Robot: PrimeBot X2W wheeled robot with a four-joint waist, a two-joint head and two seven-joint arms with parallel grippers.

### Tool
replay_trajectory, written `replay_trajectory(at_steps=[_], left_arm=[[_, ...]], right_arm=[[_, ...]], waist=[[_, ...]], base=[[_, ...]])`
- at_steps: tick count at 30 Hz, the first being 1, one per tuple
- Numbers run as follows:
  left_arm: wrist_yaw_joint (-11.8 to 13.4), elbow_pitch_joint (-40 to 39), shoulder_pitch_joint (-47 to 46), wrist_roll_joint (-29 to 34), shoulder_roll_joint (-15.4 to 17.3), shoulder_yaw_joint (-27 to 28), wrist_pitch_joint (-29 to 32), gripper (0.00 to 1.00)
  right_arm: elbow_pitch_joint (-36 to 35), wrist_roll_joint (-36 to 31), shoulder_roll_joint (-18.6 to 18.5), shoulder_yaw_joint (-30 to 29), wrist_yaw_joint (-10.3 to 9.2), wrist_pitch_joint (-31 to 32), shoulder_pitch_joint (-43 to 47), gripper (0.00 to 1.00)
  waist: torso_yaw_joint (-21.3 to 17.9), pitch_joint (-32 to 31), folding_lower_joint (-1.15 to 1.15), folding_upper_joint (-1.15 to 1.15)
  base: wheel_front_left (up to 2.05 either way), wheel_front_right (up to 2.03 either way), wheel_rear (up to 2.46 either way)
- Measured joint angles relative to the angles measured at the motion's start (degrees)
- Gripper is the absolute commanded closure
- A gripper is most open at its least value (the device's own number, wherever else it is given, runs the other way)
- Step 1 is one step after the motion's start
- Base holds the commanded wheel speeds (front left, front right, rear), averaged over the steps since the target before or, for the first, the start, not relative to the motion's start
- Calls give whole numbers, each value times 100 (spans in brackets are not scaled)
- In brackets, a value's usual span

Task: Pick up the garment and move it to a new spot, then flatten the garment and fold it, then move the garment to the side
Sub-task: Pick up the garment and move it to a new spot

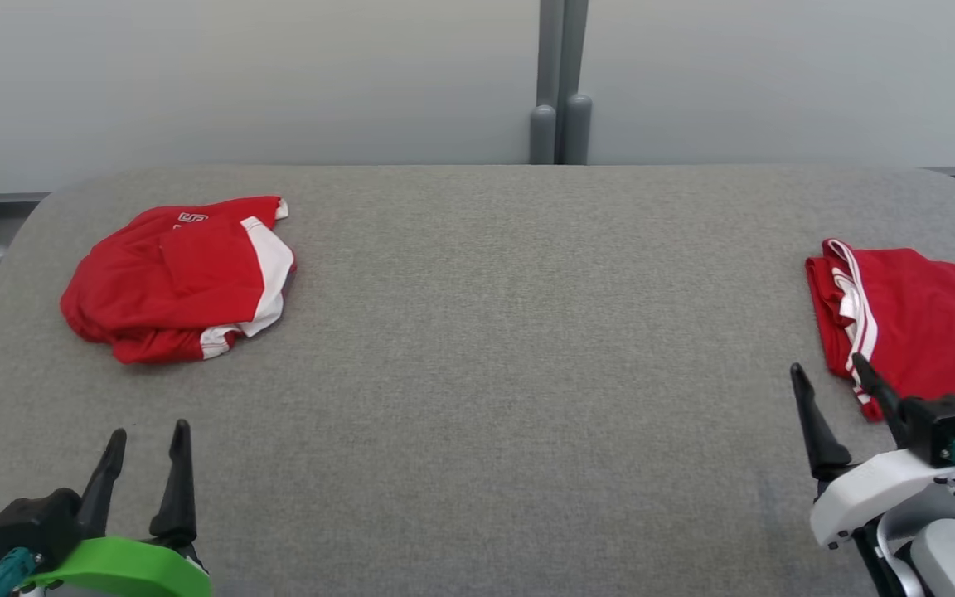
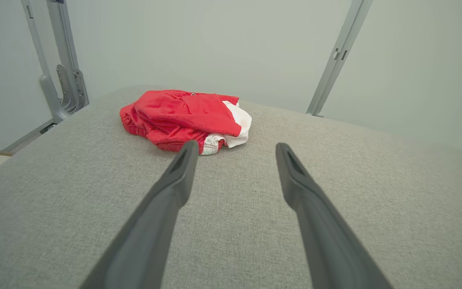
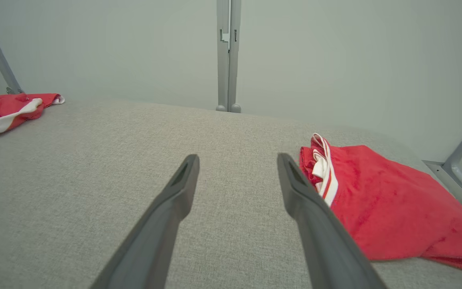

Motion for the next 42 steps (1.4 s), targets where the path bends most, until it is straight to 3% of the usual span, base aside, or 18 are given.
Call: replay_trajectory(at_steps=[3, 11, 24, 32, 38, 42], left_arm=[[59, 0, 23, 0, -2, 169, -1, 0], [225, -175, 559, 0, -10, 647, -2, 0], [223, -471, 570, 0, -136, 903, -3, 0], [187, -495, 571, 23, -149, 915, -3, 0], [-3, -491, 571, 44, -148, 839, -3, 0], [-200, -526, 472, -260, -169, 713, 207, 0]], right_arm=[[-15, -74, 67, 205, 47, 0, -12, 0], [-4, -300, 328, 757, 413, 0, -519, 0], [286, -347, 400, 795, 483, 0, -738, 0], [413, -346, 486, 761, 480, 0, -738, 0], [415, -345, 506, 711, 454, 0, -736, 0], [355, -347, 488, 689, 436, 0, -738, 0]], waist=[[198, -16, 0, 0], [869, -60, 0, 0], [1808, 61, 0, 0], [1978, 81, 0, 0], [1986, 101, 0, 0], [1996, 223, 0, 0]], base=[[0, 0, 0], [0, 0, 0], [0, 0, 0], [0, 0, 0], [0, 0, 0], [0, 0, 0]])
